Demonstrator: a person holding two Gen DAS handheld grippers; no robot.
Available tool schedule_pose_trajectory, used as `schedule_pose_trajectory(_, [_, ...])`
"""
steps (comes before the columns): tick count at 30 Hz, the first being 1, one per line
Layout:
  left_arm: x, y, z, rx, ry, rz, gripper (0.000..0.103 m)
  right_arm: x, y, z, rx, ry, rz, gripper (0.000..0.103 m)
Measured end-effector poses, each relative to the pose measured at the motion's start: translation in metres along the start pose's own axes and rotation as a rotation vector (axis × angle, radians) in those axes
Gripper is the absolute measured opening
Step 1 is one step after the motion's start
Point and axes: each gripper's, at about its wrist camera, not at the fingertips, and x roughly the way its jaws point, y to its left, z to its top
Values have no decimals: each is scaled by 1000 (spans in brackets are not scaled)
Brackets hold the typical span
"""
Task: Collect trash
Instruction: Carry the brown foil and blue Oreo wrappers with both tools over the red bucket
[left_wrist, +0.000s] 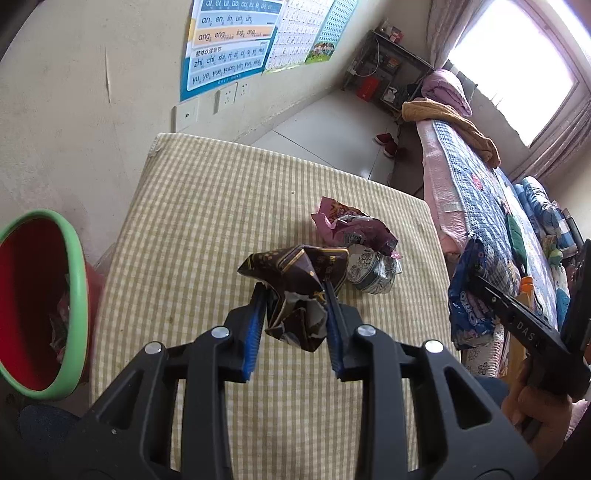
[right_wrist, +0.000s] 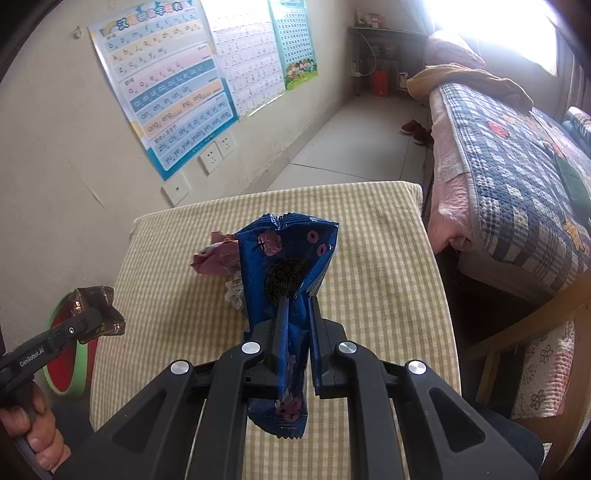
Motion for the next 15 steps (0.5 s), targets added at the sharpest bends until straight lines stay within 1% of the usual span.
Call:
schedule_pose_trajectory(7, [-34,18,-11,-23,-40,21,29,-22,41,-10,-82,-33,29,11])
schedule_pose_trajectory(15, [-61,52,-23,-72,-72,54,29,-31,88,-15,-166,-52,60,13])
